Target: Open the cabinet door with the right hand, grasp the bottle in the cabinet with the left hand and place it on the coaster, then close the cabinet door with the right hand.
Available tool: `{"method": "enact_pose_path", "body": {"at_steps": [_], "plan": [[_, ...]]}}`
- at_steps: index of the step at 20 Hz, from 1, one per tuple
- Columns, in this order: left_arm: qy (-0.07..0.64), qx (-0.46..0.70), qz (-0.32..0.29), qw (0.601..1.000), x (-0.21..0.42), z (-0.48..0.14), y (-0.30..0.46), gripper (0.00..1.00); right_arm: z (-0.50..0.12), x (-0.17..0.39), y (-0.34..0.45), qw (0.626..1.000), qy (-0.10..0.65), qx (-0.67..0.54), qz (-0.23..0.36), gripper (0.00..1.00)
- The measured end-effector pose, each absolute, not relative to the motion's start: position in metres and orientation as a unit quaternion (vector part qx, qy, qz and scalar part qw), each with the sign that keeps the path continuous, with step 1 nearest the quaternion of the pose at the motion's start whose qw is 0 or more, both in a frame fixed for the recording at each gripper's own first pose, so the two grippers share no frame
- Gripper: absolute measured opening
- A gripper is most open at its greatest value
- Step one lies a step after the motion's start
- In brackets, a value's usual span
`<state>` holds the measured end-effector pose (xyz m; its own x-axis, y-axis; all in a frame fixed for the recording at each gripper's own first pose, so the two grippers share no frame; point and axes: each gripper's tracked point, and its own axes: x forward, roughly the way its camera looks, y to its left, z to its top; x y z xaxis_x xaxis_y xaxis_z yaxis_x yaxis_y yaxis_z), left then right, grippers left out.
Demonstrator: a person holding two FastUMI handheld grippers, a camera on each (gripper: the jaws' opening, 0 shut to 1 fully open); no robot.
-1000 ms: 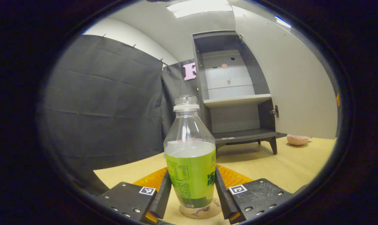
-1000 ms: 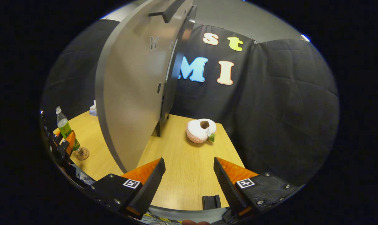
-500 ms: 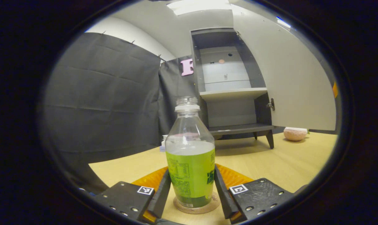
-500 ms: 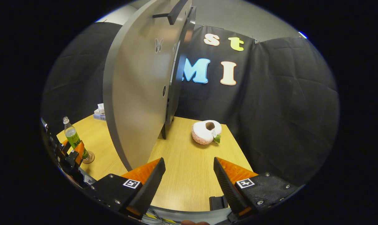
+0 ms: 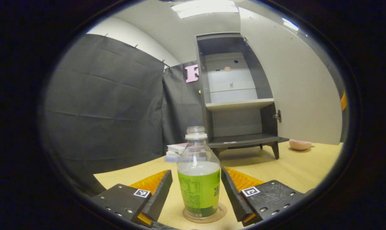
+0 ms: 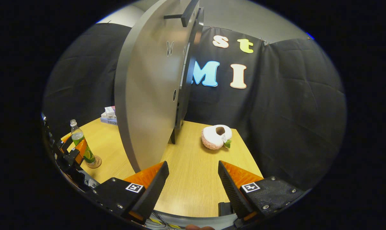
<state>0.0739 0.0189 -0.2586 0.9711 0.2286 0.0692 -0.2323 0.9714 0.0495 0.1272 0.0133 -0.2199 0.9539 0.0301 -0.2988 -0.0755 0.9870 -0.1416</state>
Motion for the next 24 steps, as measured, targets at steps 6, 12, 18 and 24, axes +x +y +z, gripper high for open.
{"method": "enact_pose_path", "body": {"at_steps": [6,12,18,24], "plan": [[-0.056,0.061,0.094,0.992,0.063,-0.185,0.015,0.87,-0.184,0.129,0.01,0.99,0.117,-0.08,0.015,0.95],[-0.086,0.096,0.095,0.987,0.032,-0.076,0.014,0.87,-0.14,0.126,0.008,0.993,0.082,-0.084,0.014,0.96],[-0.054,0.049,0.043,0.996,0.034,0.005,-0.022,0.91,-0.038,0.131,-0.006,0.998,0.002,-0.055,-0.007,0.97],[-0.001,0.077,0.018,0.997,0.058,0.062,-0.03,0.87,0.028,0.126,0.016,0.999,-0.023,0.039,0.02,0.95]]}}
